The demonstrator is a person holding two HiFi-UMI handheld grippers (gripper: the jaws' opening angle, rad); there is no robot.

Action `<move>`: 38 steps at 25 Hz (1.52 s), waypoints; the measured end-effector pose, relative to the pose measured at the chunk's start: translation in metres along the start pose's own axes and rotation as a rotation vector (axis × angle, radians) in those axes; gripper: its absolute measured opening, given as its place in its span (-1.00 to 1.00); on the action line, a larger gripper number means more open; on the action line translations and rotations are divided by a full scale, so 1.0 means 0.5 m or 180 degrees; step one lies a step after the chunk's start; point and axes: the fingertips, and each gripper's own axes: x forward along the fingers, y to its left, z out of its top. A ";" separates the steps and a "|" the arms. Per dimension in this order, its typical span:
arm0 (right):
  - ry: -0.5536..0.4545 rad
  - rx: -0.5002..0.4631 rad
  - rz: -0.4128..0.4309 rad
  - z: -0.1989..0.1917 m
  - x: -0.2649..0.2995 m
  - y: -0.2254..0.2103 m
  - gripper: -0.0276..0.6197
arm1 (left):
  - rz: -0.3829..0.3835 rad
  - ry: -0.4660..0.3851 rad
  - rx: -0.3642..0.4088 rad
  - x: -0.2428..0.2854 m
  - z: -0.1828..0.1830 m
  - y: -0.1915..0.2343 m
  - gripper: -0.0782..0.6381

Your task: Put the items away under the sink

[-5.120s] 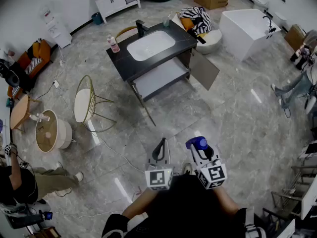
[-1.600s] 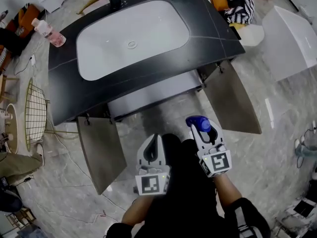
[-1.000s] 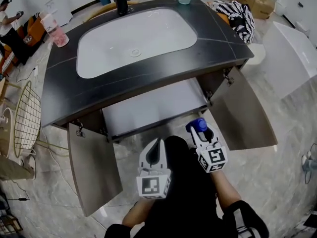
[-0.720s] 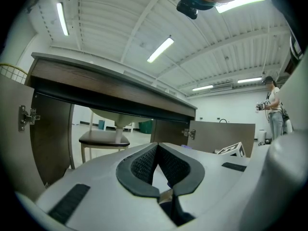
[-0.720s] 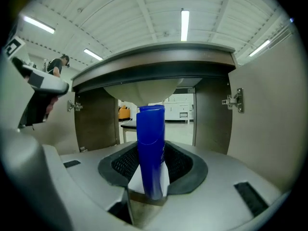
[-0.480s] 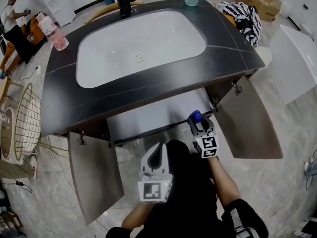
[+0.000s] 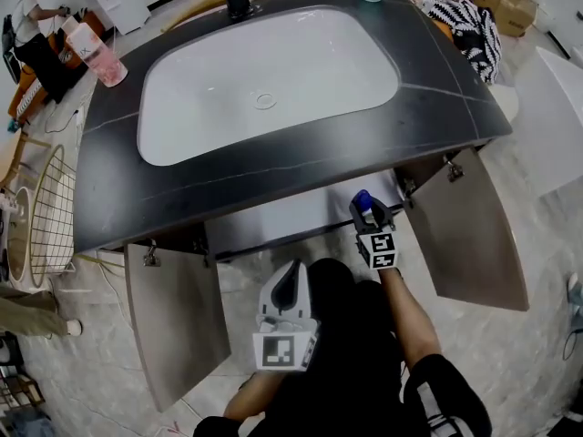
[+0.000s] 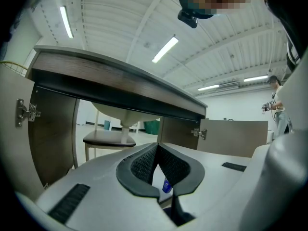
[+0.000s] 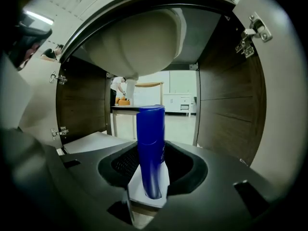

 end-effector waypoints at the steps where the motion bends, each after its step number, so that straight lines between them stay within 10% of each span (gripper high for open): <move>1: 0.0016 0.0000 -0.0001 -0.007 0.010 -0.004 -0.45 | 0.0000 0.0005 -0.0002 0.001 -0.002 -0.001 -0.74; 38: 0.0462 0.0109 -0.0285 -0.090 0.022 -0.010 -0.26 | -0.0030 0.0052 -0.0078 -0.007 -0.016 0.020 -0.74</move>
